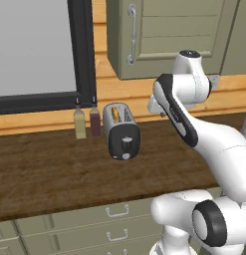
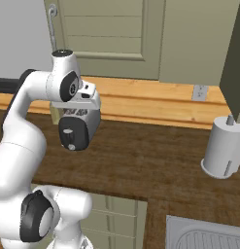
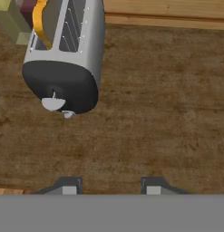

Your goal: Start the toaster. Once the lever pops up, take the bread to the plate on the dining counter.

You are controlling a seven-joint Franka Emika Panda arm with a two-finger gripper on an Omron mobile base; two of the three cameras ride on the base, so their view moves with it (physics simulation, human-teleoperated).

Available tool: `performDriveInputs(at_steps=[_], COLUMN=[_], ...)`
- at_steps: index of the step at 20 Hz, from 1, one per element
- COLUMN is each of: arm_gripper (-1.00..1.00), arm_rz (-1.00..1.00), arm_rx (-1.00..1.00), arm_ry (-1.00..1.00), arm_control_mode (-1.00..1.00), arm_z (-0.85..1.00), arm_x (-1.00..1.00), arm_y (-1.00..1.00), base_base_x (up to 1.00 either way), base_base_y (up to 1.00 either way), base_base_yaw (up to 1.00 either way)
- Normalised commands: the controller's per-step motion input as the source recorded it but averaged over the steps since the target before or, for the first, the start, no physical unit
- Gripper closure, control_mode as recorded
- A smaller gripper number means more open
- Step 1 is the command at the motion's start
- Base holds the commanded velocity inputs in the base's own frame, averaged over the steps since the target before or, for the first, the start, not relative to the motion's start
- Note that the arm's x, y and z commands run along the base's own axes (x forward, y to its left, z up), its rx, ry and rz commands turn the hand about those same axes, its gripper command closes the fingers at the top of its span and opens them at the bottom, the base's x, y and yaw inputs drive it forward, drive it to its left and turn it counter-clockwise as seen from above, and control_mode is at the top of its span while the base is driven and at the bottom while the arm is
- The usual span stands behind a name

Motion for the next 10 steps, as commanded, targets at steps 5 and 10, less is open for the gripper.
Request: performDriveInputs(at_steps=[5,10], arm_gripper=[-1.0,-1.0], arm_rz=[0.0,0.0], arm_rx=[0.0,0.0], arm_ry=[0.0,0.0], arm_control_mode=[-1.0,-1.0], arm_z=[-0.02,-0.11], arm_x=[-0.02,0.0], arm_y=[0.2,0.5], base_base_x=[0.0,0.0], base_base_y=[0.0,0.0], base_base_yaw=[0.0,0.0])
